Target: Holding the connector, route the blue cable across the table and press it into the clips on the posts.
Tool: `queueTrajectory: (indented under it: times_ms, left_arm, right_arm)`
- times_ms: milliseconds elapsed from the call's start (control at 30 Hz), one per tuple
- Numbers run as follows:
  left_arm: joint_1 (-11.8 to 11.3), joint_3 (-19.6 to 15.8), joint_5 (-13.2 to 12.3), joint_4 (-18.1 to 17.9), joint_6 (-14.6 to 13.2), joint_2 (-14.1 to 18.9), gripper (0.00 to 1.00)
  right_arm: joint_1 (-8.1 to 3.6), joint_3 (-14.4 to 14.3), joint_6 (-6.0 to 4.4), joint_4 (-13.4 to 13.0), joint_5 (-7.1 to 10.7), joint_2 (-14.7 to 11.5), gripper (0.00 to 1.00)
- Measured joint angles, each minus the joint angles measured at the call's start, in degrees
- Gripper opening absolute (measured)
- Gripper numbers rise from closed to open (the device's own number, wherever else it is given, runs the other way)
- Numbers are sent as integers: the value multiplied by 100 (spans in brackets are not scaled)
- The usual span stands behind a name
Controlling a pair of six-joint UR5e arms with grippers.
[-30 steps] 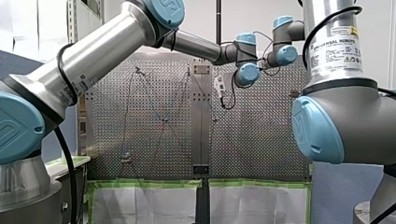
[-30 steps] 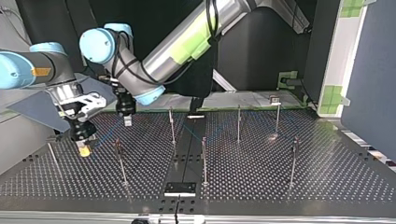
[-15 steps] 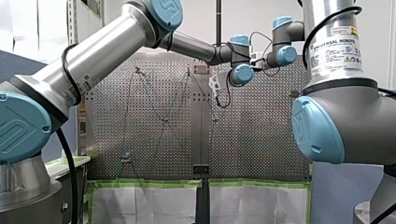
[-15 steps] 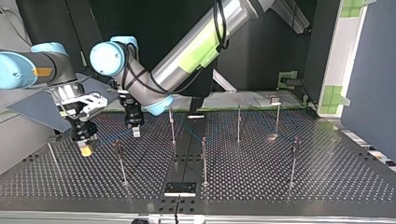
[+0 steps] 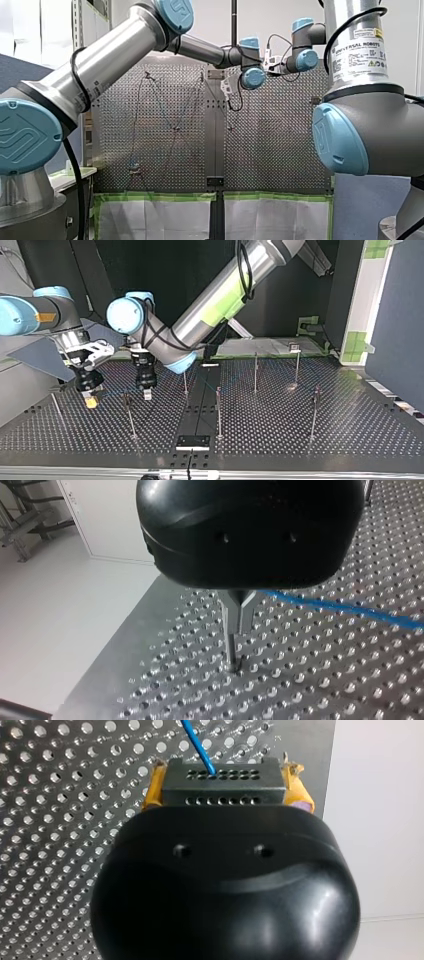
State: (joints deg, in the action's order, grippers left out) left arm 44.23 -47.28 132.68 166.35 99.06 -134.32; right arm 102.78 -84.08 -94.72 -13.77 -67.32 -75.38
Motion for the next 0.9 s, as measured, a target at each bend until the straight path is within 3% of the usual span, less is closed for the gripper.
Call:
queueTrajectory:
  times_ms: [167,367,500,667,733,767,833,867,900]
  left_arm:
    - [-201,1,-246,-38,-5,-5,0]
    - [-271,2,-492,-102,-32,-9,0]
    - [-169,9,-201,-77,-13,-3,0]
    - [-178,5,-190,-74,-12,-6,0]
    - [-183,6,-196,-75,-12,-6,9]
    - [-178,6,-196,-75,-12,-7,9]
    - [-183,6,-193,-75,-12,-7,39]
    - [-181,6,-193,-75,-12,-6,39]
    - [-180,6,-195,-76,-12,-5,52]
  right_arm:
    - [0,0,-17,-41,2,36,0]
    - [-3,1,-34,-114,-1,56,0]
    - [-28,1,-46,-165,-3,78,0]
    - [11,2,-47,-177,-14,89,0]
    - [31,2,-44,-160,-7,66,0]
    - [25,3,-44,-162,-9,65,0]
    - [24,3,-45,-163,-9,65,0]
    - [22,2,-44,-162,-9,68,0]
    - [23,2,-45,-162,-8,64,0]
